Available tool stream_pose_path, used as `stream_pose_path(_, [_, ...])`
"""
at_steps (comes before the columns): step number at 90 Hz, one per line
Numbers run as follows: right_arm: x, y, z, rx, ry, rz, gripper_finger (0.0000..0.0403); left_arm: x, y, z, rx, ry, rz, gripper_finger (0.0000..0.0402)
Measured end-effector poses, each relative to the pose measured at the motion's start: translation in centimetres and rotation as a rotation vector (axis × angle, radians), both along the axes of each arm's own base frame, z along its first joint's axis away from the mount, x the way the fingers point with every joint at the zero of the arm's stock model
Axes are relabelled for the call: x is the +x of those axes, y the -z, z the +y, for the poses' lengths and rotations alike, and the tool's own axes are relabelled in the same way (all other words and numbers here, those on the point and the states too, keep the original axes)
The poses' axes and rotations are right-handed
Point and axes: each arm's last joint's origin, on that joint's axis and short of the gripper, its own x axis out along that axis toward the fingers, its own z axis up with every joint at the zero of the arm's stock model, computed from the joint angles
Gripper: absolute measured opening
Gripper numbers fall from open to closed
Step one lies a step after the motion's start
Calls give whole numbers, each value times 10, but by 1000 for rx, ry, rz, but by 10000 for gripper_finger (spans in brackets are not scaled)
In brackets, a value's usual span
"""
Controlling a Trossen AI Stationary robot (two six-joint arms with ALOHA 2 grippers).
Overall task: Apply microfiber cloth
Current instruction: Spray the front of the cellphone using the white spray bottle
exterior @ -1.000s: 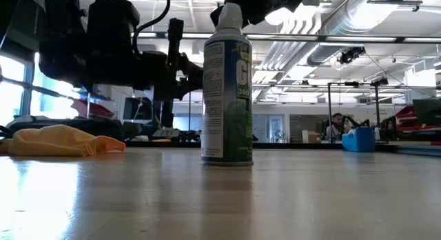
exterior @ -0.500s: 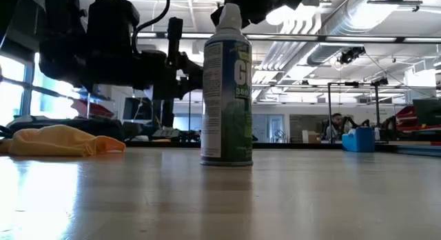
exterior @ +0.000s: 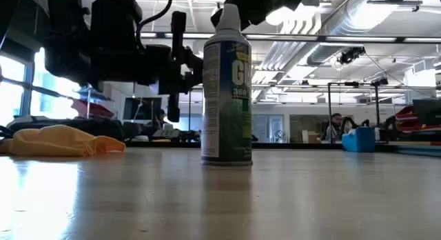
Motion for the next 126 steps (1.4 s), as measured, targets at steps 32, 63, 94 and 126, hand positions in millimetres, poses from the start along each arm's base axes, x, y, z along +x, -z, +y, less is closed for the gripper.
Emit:
stream_pose_path(32, [1, -6, 2, 11, -8, -12, 0, 0, 1, -7, -7, 44, 5, 8])
stream_pose_path(63, [1, -29, 1, -75, 59, 16, 0, 0, 1, -7, -23, 40, 2, 8])
stream_pose_path(94, [4, -22, 6, -61, 37, 51, 0, 0, 1, -7, -23, 39, 1, 8])
stream_pose_path(126, [4, -18, 8, -66, 3, 66, 0, 0, 2, -13, 31, 62, 31, 8])
